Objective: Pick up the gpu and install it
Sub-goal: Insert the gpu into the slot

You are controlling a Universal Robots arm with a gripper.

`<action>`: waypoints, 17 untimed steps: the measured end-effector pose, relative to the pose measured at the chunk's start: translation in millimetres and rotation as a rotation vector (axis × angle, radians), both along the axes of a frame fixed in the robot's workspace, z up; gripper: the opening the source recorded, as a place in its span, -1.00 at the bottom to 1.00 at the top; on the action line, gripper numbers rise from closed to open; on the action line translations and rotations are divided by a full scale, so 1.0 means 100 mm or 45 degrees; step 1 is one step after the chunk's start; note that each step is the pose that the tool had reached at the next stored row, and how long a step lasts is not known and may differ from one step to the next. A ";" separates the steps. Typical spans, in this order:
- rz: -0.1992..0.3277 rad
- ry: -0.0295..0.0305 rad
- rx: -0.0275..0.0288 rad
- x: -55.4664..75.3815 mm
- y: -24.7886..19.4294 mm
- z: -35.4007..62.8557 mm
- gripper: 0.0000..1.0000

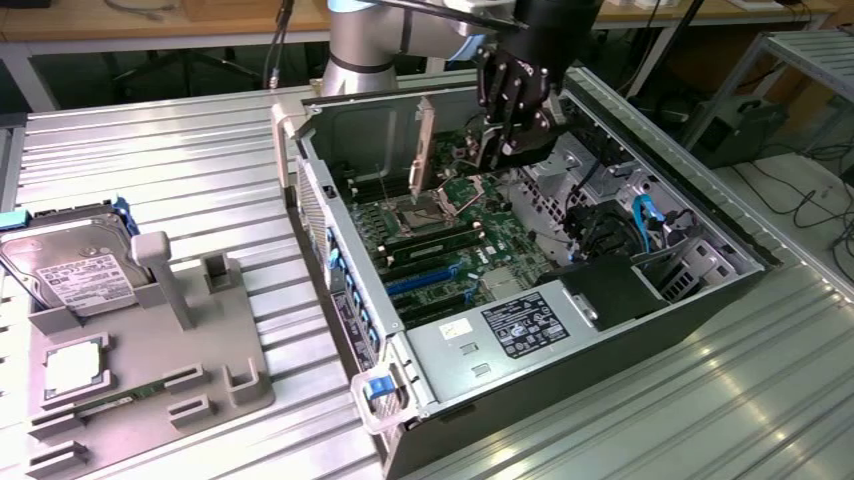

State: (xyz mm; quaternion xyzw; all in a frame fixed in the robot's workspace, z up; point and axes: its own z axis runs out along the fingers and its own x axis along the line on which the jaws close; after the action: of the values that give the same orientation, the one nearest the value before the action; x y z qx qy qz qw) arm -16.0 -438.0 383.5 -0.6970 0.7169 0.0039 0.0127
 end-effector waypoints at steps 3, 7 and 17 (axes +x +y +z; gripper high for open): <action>0.004 0.0001 -0.0001 -0.01 0.011 -0.054 -0.44; 0.004 0.0001 -0.0002 -0.02 0.011 -0.130 -0.44; 0.004 0.0002 -0.0247 -0.15 0.018 -0.297 -0.44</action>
State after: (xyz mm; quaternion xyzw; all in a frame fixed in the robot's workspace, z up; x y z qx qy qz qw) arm -31.1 -436.3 353.9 -0.6983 0.7158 -0.0030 0.0059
